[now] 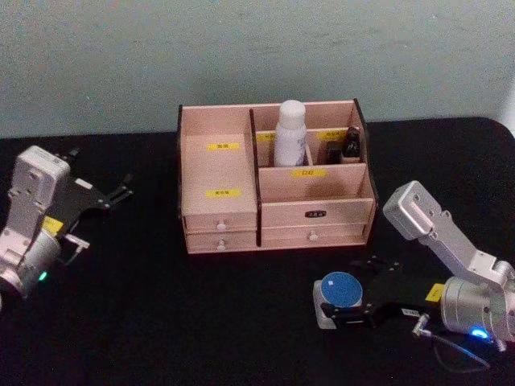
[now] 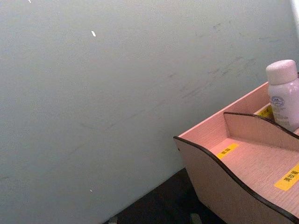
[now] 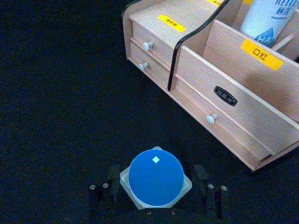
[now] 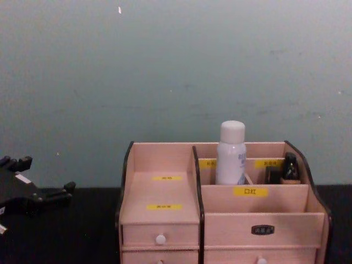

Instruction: Pick up the facial cleanser and watermelon frost from the table and place them into the tiered storage box.

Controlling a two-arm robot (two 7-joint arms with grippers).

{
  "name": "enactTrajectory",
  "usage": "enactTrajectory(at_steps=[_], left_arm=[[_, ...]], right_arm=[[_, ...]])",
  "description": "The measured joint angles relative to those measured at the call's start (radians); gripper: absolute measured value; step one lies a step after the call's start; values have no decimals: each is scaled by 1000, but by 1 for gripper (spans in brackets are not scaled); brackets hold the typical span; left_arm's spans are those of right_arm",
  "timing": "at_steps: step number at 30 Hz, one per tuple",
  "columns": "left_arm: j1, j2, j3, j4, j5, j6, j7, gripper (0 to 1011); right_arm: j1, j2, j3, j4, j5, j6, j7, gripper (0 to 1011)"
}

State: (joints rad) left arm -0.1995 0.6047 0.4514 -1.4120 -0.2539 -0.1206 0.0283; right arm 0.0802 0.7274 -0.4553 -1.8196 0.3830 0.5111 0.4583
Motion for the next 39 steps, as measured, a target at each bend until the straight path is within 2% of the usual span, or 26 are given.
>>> enactTrajectory(at_steps=[29,32,39], left_arm=[[0,0,0,0,0,0,0,1001],[0,0,0,0,0,0,0,1001],[0,0,0,0,0,0,0,1001]], right_arm=[[4,-11,-5,9,-4,23,-1,995],[4,-11,-5,9,-4,22,-1,942],[4,-10,-4,9,-4,22,-1,750]])
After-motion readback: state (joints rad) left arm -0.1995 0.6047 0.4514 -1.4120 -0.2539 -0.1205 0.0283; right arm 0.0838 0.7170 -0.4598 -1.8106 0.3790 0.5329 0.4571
